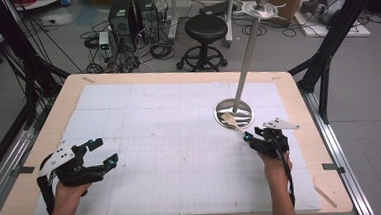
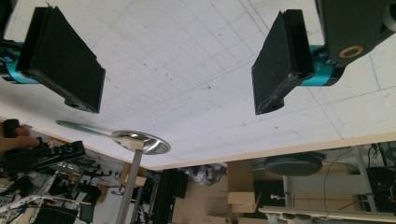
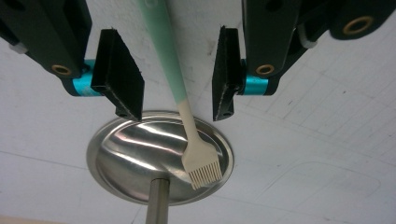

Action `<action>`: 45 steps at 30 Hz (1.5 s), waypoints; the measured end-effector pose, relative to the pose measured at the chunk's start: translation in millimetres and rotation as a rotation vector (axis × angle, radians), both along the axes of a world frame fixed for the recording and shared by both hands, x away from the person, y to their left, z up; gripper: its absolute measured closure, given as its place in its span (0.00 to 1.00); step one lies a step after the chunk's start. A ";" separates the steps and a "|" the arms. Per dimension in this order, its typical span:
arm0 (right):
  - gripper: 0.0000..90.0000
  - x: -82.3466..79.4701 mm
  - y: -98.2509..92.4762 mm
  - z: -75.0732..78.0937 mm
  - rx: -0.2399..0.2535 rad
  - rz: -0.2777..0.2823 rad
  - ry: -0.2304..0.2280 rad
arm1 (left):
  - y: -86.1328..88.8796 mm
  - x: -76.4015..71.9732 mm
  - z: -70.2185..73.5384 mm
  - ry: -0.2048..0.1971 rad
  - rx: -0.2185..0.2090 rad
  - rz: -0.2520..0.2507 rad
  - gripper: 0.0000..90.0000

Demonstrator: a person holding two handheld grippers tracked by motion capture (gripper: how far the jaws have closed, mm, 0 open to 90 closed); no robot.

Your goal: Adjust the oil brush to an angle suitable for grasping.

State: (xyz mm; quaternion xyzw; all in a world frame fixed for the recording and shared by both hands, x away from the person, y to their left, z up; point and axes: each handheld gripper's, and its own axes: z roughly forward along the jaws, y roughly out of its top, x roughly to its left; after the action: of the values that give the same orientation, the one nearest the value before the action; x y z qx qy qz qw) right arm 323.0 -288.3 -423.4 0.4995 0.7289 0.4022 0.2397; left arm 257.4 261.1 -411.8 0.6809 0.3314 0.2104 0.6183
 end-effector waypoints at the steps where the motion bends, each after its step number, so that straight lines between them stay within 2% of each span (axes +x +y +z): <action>1: 0.60 3.6 2.0 -0.9 -0.006 0.003 0.010 | 0.0 0.0 -0.1 -0.001 0.001 0.000 0.20; 3: 0.60 7.4 3.4 -2.1 -0.016 0.010 0.023 | -0.2 -0.2 -0.4 0.005 0.000 -0.002 0.20; 6: 0.62 20.1 9.5 -10.1 -0.051 0.008 0.082 | 0.0 -0.5 -0.5 0.007 0.000 -0.003 0.20; 10: 0.66 27.4 11.9 -16.5 -0.058 0.015 0.119 | 1.5 -0.8 -0.3 0.006 0.005 -0.004 0.20; 14: 0.74 32.3 13.1 -19.6 -0.076 0.024 0.145 | 1.5 -0.4 -0.7 0.009 0.005 -0.003 0.20; 17: 0.83 33.1 14.0 -19.9 -0.089 0.030 0.144 | 1.7 -0.1 -0.7 0.011 0.007 -0.003 0.20; 20: 0.84 33.0 14.0 -19.6 -0.093 0.040 0.145 | 1.9 -0.1 -0.7 0.013 0.007 -0.001 0.20; 25: 0.90 30.0 17.3 -17.9 -0.091 0.110 0.159 | 3.0 0.1 -0.3 0.011 0.006 0.006 0.20; 31: 0.91 25.5 25.4 -16.3 -0.078 0.170 0.174 | 4.0 -0.9 0.3 0.011 -0.003 0.009 0.20; 34: 0.91 24.2 27.5 -15.3 -0.071 0.193 0.165 | 4.2 -0.9 0.4 0.012 -0.003 0.009 0.20; 38: 0.91 21.2 34.0 -13.6 -0.062 0.267 0.198 | 3.8 -0.6 0.3 0.013 -0.006 0.012 0.20; 41: 0.91 19.6 38.7 -13.1 -0.070 0.315 0.199 | 3.9 -0.8 0.5 0.012 -0.006 0.011 0.21; 44: 0.91 18.0 42.3 -12.6 -0.061 0.335 0.199 | 4.0 -0.4 0.4 0.013 -0.005 0.012 0.21; 45: 0.91 17.1 45.6 -12.7 -0.056 0.361 0.203 | 4.0 -0.4 0.4 0.014 -0.005 0.012 0.21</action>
State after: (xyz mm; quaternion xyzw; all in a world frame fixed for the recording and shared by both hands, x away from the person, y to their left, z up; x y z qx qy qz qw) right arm 340.0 -242.7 -436.1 0.3920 0.8378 0.3658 0.1026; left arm 257.0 265.1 -411.5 0.6788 0.3402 0.2085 0.6165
